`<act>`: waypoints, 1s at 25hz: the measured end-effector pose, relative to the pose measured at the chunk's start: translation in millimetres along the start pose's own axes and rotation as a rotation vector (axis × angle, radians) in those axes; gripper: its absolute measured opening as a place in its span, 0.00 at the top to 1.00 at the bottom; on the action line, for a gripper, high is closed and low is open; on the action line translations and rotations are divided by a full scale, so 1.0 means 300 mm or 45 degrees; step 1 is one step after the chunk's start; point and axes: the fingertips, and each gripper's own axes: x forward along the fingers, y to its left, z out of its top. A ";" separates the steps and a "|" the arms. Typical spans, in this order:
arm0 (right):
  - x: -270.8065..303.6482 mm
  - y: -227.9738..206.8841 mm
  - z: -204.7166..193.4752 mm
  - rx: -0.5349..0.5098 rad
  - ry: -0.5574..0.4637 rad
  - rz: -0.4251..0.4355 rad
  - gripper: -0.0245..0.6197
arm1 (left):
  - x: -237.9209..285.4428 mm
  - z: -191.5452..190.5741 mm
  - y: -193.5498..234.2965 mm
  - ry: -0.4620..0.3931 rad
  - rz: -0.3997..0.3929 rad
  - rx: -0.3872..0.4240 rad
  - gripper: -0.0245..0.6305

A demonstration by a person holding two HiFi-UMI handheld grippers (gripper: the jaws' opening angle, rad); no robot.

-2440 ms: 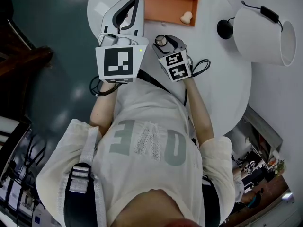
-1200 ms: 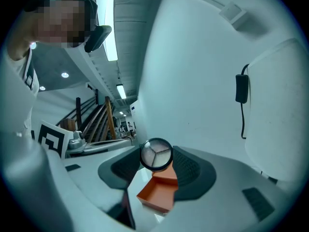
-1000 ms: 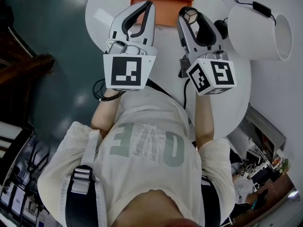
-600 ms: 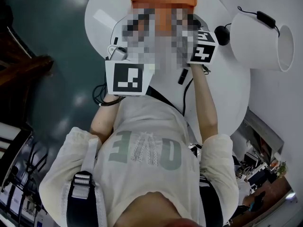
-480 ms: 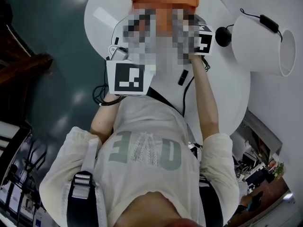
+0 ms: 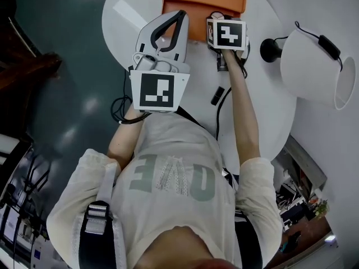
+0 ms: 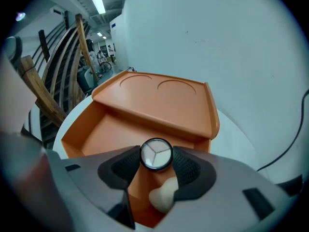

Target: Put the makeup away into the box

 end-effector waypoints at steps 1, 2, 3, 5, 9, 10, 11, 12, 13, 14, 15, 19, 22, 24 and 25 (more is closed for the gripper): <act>0.009 -0.002 -0.006 -0.011 0.030 -0.012 0.63 | 0.001 -0.008 0.001 0.009 0.001 -0.003 0.95; 0.017 -0.003 -0.009 -0.027 0.058 -0.022 0.63 | 0.003 -0.016 0.002 0.018 0.001 -0.007 0.95; 0.025 -0.003 -0.008 -0.046 0.079 -0.032 0.63 | 0.005 -0.023 0.003 0.025 0.000 -0.010 0.95; 0.038 -0.003 0.001 -0.087 0.097 -0.055 0.63 | 0.010 -0.030 0.003 0.032 -0.002 -0.010 0.95; 0.041 -0.002 -0.001 -0.118 0.109 -0.099 0.62 | 0.006 -0.031 0.004 0.028 -0.004 -0.006 0.95; 0.039 -0.002 -0.001 -0.118 0.102 -0.108 0.62 | 0.004 -0.029 0.005 0.027 -0.004 -0.008 0.95; 0.037 -0.003 0.000 -0.118 0.093 -0.113 0.62 | 0.003 -0.028 0.007 0.026 -0.003 -0.010 0.95; 0.034 -0.002 0.002 -0.121 0.083 -0.114 0.62 | 0.002 -0.028 0.009 0.028 -0.003 -0.012 0.95; 0.032 0.001 0.004 -0.122 0.072 -0.110 0.62 | 0.000 -0.030 0.011 0.035 -0.003 -0.014 0.95; 0.031 0.003 0.006 -0.119 0.061 -0.103 0.62 | -0.002 -0.032 0.013 0.041 -0.004 -0.014 0.95; 0.030 0.006 0.008 -0.112 0.051 -0.096 0.61 | -0.003 -0.033 0.016 0.043 -0.003 -0.013 0.95; 0.024 0.003 0.017 -0.095 0.014 -0.092 0.59 | -0.011 -0.031 0.017 0.065 0.002 -0.009 0.95; -0.009 0.008 0.034 -0.075 -0.055 -0.075 0.59 | -0.021 -0.006 0.008 0.053 -0.002 0.004 0.95; -0.066 0.013 0.073 -0.077 -0.166 -0.083 0.59 | -0.026 0.014 -0.004 0.043 -0.016 0.012 0.95; -0.104 0.014 0.097 -0.079 -0.232 -0.092 0.59 | -0.028 0.025 -0.013 0.038 -0.027 0.016 0.95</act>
